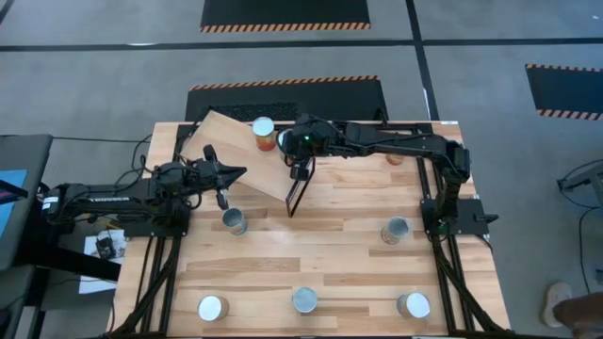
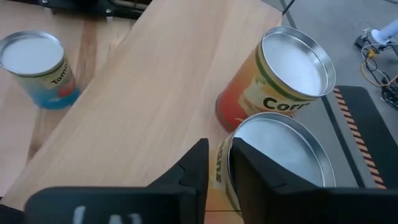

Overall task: Pick and place cans onto a shelf
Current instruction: Put the top canned green beans on the shelf, then put the top canned tomatoes on the shelf

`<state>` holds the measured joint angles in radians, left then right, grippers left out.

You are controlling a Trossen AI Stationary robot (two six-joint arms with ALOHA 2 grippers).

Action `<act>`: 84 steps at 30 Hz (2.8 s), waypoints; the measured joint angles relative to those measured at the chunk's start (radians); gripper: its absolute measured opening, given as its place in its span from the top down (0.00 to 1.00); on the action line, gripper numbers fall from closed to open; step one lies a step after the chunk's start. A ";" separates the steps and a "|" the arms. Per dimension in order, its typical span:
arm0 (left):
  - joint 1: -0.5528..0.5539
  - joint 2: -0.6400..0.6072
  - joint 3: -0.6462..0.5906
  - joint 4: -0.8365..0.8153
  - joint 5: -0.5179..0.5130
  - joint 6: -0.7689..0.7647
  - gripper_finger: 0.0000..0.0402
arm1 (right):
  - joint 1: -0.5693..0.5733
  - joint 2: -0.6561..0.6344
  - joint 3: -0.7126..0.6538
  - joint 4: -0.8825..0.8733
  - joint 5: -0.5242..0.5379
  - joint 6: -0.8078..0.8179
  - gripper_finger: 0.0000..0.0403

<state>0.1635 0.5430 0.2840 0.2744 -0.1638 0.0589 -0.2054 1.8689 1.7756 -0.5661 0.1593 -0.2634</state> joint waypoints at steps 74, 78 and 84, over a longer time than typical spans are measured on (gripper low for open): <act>-0.604 0.642 0.512 -1.132 -0.154 -0.475 0.73 | 0.356 -0.744 -1.145 0.833 0.025 0.047 0.96; -0.604 0.660 0.512 -1.157 -0.200 -0.490 0.73 | 0.356 -0.744 -1.145 0.829 0.025 0.047 0.96; -0.603 0.700 0.514 -1.188 -0.238 -0.508 0.77 | 0.356 -0.744 -1.145 0.826 0.025 0.047 0.97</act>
<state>-0.4396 1.2433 0.7984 -0.9139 -0.4016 -0.4494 0.1505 1.1248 0.6308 0.2596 0.1845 -0.2165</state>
